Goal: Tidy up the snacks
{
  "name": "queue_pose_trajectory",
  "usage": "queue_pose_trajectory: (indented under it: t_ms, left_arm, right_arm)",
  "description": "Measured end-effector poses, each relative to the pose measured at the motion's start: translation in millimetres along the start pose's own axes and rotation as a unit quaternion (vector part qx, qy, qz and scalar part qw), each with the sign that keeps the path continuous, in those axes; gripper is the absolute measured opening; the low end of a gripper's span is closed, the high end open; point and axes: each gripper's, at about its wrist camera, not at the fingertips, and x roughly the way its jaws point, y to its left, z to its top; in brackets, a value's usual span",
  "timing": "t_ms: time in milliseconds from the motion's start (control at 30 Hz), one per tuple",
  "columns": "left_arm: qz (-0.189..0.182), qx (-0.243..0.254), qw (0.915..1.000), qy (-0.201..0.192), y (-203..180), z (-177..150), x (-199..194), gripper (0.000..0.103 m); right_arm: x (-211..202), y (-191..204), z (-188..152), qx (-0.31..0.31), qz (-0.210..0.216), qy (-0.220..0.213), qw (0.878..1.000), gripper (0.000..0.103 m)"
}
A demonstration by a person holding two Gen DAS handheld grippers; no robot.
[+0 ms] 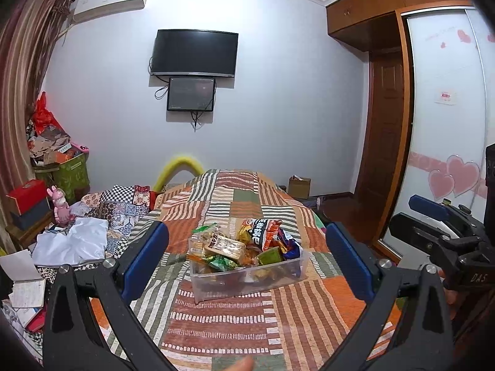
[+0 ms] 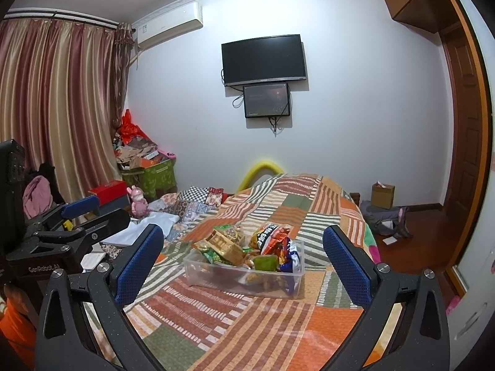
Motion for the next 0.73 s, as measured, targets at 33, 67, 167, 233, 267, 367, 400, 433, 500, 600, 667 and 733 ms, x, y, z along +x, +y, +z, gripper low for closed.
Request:
queue_pose_trajectory:
  t_ms: [33, 67, 167, 233, 267, 367, 400, 433, 500, 600, 667, 733]
  left_arm:
    - [0.000, 0.001, 1.0000, 0.000, -0.1, 0.4, -0.5, 0.103]
    - [0.000, 0.002, 1.0000, -0.001, -0.3, 0.4, -0.8, 0.103]
    - [0.001, 0.000, 1.0000, -0.001, -0.2, 0.4, -0.9, 0.103]
    - [0.001, -0.001, 1.0000, 0.000, 0.2, 0.6, -0.9, 0.103]
    - [0.001, -0.002, 1.0000, 0.000, 0.3, 0.6, -0.9, 0.103]
    - [0.001, -0.001, 1.0000, 0.000, 0.0, 0.9, -0.6, 0.103]
    - [0.001, -0.001, 1.0000, 0.000, -0.3, 0.9, -0.5, 0.103]
    - [0.000, 0.000, 1.0000, 0.001, -0.5, 0.8, -0.4, 0.103]
    - [-0.001, 0.002, 1.0000, 0.000, -1.4, 0.4, -0.5, 0.103]
    - [-0.002, 0.004, 1.0000, -0.001, -2.4, 0.6, -0.8, 0.103]
    - [-0.005, 0.003, 1.0000, 0.001, -2.8, 0.4, -0.8, 0.103]
    - [-0.007, 0.003, 1.0000, 0.003, -2.7, 0.0, -0.3, 0.103]
  right_arm:
    - [0.0, -0.3, -0.1, 0.000, 0.000, 0.000, 1.000, 0.103]
    - [0.4, -0.5, 0.4, 0.000, 0.000, 0.000, 1.000, 0.103]
    - [-0.4, -0.3, -0.7, 0.000, 0.000, -0.001, 1.000, 0.103]
    - [-0.2, -0.5, -0.4, 0.000, 0.000, -0.001, 1.000, 0.103]
    - [-0.4, -0.4, -0.7, 0.000, 0.000, -0.001, 1.000, 0.103]
    - [-0.3, -0.4, -0.8, 0.000, 0.000, -0.001, 1.000, 0.103]
    - [-0.3, -0.4, -0.9, 0.001, 0.000, -0.001, 1.000, 0.103]
    - [-0.3, -0.4, -1.0, 0.000, 0.000, -0.001, 1.000, 0.103]
    - [-0.4, -0.4, -1.2, 0.000, -0.001, -0.001, 1.000, 0.103]
    - [-0.4, -0.5, -1.3, 0.000, 0.000, -0.001, 1.000, 0.103]
    - [-0.2, -0.6, -1.1, 0.001, 0.000, -0.001, 1.000, 0.103]
    - [-0.6, 0.1, -1.5, 0.000, 0.000, -0.001, 1.000, 0.103]
